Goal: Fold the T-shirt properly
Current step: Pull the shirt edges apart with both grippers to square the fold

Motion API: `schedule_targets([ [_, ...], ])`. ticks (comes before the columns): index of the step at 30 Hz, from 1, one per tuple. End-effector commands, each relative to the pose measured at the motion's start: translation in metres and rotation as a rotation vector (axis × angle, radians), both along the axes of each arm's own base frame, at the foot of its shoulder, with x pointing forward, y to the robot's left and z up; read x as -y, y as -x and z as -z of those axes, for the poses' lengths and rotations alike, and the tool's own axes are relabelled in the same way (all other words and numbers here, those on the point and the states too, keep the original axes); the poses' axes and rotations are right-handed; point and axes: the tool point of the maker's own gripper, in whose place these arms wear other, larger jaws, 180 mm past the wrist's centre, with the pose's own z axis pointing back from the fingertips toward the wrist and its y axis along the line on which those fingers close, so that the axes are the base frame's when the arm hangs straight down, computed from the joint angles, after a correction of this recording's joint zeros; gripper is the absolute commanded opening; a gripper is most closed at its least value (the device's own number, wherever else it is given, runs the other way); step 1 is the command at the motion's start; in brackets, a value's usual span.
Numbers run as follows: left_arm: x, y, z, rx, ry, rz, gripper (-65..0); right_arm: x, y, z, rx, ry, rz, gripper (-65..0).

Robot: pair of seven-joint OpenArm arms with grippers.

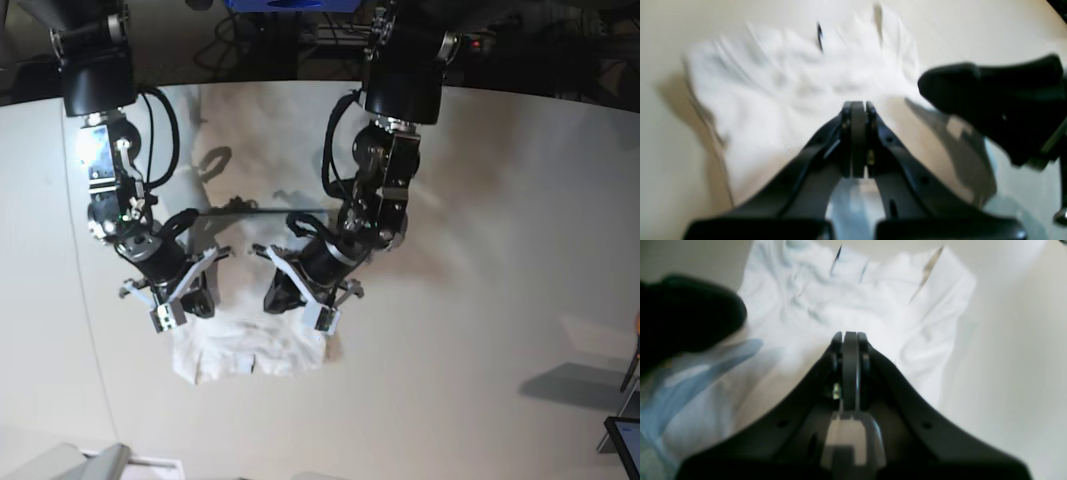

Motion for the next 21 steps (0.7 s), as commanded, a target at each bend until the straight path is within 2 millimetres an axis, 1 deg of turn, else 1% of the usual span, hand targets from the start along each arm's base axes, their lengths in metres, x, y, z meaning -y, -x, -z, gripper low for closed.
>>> schedule_targets([
  [1,0.004,-0.005,-0.018,0.06,0.027,0.008,-65.0,0.001,-0.008,-0.016,0.047,-0.014,0.006,-64.7],
  [2,0.006,0.001,-0.01,0.042,0.025,0.013,-65.0,0.001,-0.003,-0.01,0.032,-0.013,0.007,-64.7],
  [4,0.002,0.013,0.004,0.013,0.007,0.021,-65.0,0.001,0.004,-0.002,0.011,-0.015,0.009,-64.7],
  [5,0.001,0.015,0.006,0.009,0.002,0.023,-65.0,0.0,0.006,0.001,0.002,-0.017,0.01,-64.7],
  [6,0.0,0.02,0.013,-0.009,-0.002,0.023,-65.0,-0.002,0.009,0.005,-0.009,-0.025,0.01,-64.7],
  [7,-0.003,0.024,0.018,-0.019,-0.009,0.022,-65.0,0.0,0.014,0.012,-0.024,-0.029,0.02,-64.7],
  [9,-0.005,0.028,0.028,-0.043,-0.017,0.022,-65.0,0.005,0.016,0.019,-0.029,-0.053,0.051,-64.7],
  [12,-0.014,0.03,0.045,-0.086,-0.038,0.015,-65.0,0.011,0.021,0.04,-0.062,-0.07,0.08,-64.7],
  [13,-0.015,0.03,0.049,-0.095,-0.039,0.011,-65.0,0.013,0.022,0.045,-0.073,-0.071,0.084,-64.7],
  [16,-0.025,0.029,0.052,-0.088,-0.053,0.003,-65.0,0.014,0.024,0.052,-0.081,-0.075,0.092,-64.7],
  [19,-0.027,0.027,0.05,-0.076,-0.05,-0.005,-65.0,0.014,0.028,0.052,-0.08,-0.077,0.092,-64.7],
  [21,-0.028,0.024,0.042,-0.057,-0.046,-0.007,-65.0,0.011,0.025,0.037,-0.038,-0.082,0.082,-64.7],
])
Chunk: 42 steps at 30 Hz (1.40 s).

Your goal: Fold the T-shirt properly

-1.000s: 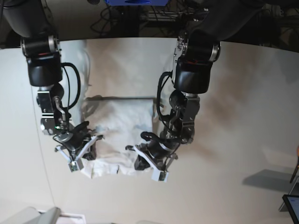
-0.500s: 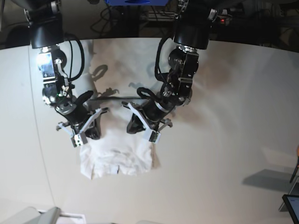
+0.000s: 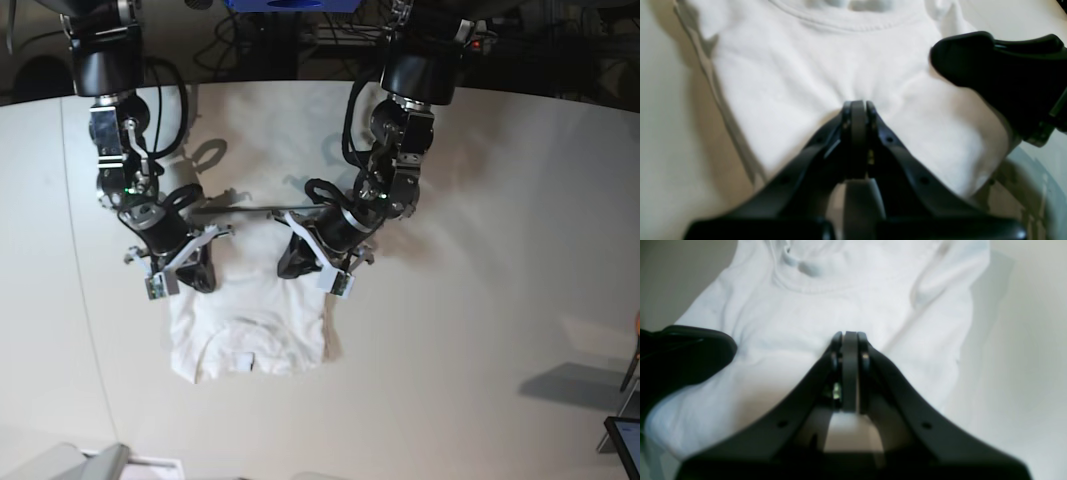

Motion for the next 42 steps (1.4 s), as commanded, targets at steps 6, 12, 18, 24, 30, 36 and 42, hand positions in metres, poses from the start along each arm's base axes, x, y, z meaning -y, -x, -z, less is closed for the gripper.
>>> schedule_targets([
  [6,0.002,-0.012,-0.059,0.157,0.002,-0.002,-65.0,-0.002,0.007,-0.053,0.102,0.035,-0.023,-64.7],
  [12,0.008,0.01,-0.069,0.164,0.01,-0.001,-65.0,0.005,0.028,-0.068,0.118,0.042,-0.005,-64.7],
  [18,0.019,0.041,-0.044,0.092,0.011,0.031,-65.0,-0.003,0.052,-0.041,0.038,0.009,0.005,-64.7],
  [24,0.013,0.052,-0.015,0.013,-0.004,0.02,-65.0,0.004,0.058,-0.011,-0.023,-0.012,0.042,-64.7],
  [30,0.011,0.062,0.01,-0.055,-0.019,0.022,-65.0,0.006,0.058,-0.011,-0.023,-0.006,0.043,-64.7],
  [36,-0.002,0.044,-0.041,0.08,-0.001,-0.041,-65.0,0.007,0.053,-0.049,0.081,0.012,0.022,-64.7],
  [42,-0.06,0.026,-0.075,0.208,-0.102,-0.11,-65.0,0.017,0.051,-0.077,0.165,0.063,-0.004,-64.9],
])
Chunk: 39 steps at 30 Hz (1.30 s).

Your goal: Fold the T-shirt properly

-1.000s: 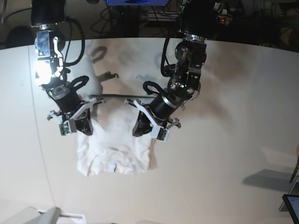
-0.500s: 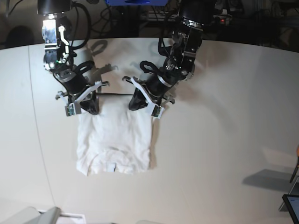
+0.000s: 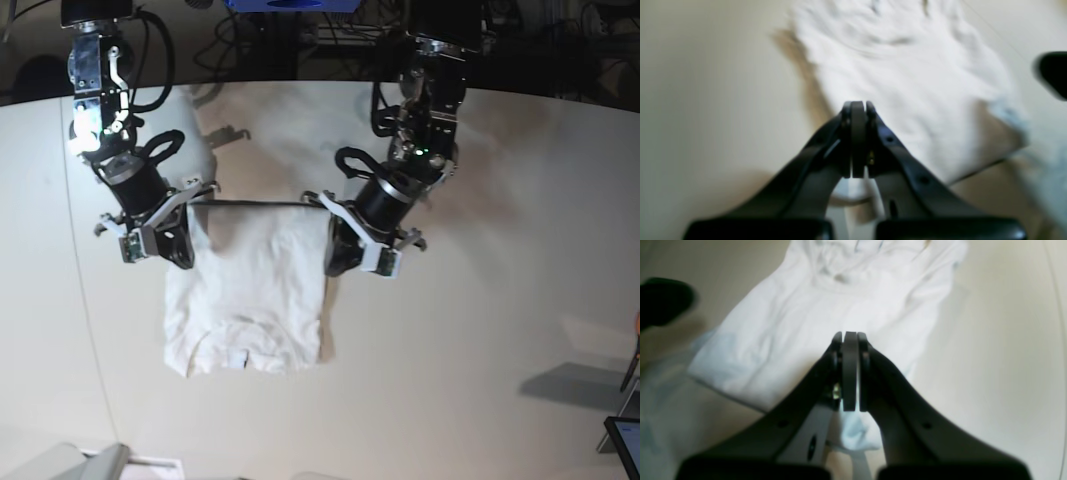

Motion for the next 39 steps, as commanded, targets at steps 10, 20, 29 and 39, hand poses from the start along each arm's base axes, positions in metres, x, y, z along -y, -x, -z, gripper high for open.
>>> schedule_targets([
  [10,-0.063,0.033,-0.017,0.199,-0.115,0.068,-65.0,0.012,0.042,-0.02,0.208,-0.088,0.016,-65.0],
  [20,-0.053,0.124,0.009,0.298,-0.233,0.225,-65.0,0.016,0.106,-0.012,0.227,-0.164,0.056,-65.0],
  [29,-0.055,0.184,0.016,0.242,-0.149,0.193,-65.0,0.015,0.159,0.012,0.093,-0.173,0.08,-65.0],
  [39,-0.052,0.243,0.035,0.09,-0.131,0.217,-65.0,0.002,0.235,0.027,-0.064,-0.232,0.152,-65.0],
])
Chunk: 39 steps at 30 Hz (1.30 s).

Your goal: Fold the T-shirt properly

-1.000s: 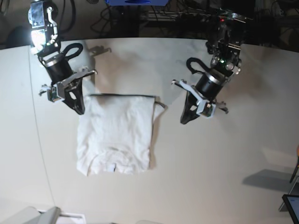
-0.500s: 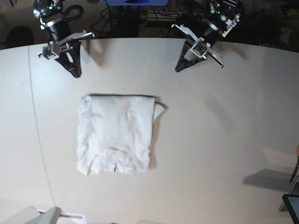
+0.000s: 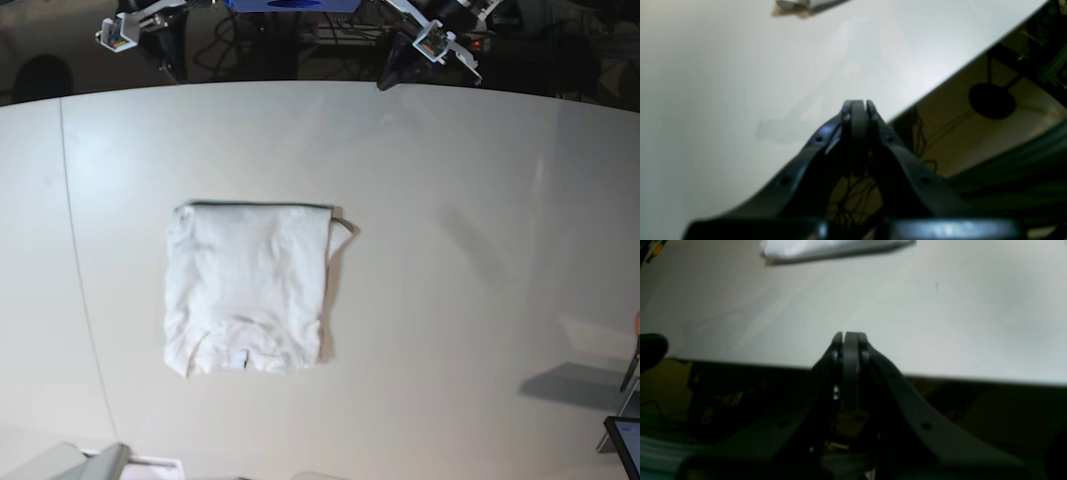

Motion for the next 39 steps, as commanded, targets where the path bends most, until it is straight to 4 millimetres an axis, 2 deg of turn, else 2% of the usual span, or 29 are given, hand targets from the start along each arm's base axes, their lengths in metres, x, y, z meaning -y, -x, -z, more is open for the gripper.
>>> schedule_targets([
  [1,0.002,0.008,-0.007,0.002,0.025,0.002,-65.0,-0.006,0.007,-0.007,0.007,-0.034,0.002,-65.0],
  [6,-0.003,0.034,0.01,-0.086,0.01,-0.006,-65.0,-0.023,0.036,0.01,-0.089,-0.075,-0.004,-65.0],
  [10,-0.014,0.055,0.038,-0.177,-0.019,-0.038,-65.0,-0.033,0.063,0.045,-0.2,-0.089,-0.02,-65.0],
  [12,-0.02,0.062,0.06,-0.226,-0.035,-0.071,-65.0,-0.037,0.076,0.074,-0.269,-0.087,-0.03,-65.0],
  [15,-0.031,0.078,0.106,-0.35,-0.078,-0.133,-65.0,-0.04,0.094,0.129,-0.404,-0.064,-0.065,-65.0],
  [19,-0.045,0.095,0.184,-0.586,-0.165,-0.219,-65.0,-0.036,0.117,0.215,-0.672,0.004,-0.124,-65.0],
  [20,-0.047,0.098,0.2,-0.641,-0.181,-0.237,-65.0,-0.03,0.123,0.234,-0.746,0.028,-0.125,-65.0],
  [23,-0.05,0.111,0.24,-0.796,-0.206,-0.287,-65.0,-0.015,0.117,0.266,-0.865,0.074,-0.111,-65.0],
  [25,-0.049,0.111,0.261,-0.893,-0.213,-0.321,-65.0,-0.003,0.101,0.277,-0.899,0.103,-0.094,-65.0],
  [27,-0.041,0.104,0.27,-0.955,-0.206,-0.338,-65.0,0.005,0.084,0.281,-0.907,0.119,-0.083,-65.0],
  [34,-0.017,0.07,0.27,-0.909,-0.158,-0.335,-65.0,0.011,0.07,0.28,-0.874,0.123,-0.059,-65.0],
  [36,-0.01,0.069,0.269,-0.905,-0.15,-0.323,-65.0,0.009,0.059,0.277,-0.817,0.112,-0.039,-65.0],
  [39,-0.008,0.067,0.269,-0.9,-0.142,-0.327,-65.0,0.002,0.054,0.275,-0.78,0.097,-0.027,-65.0],
])
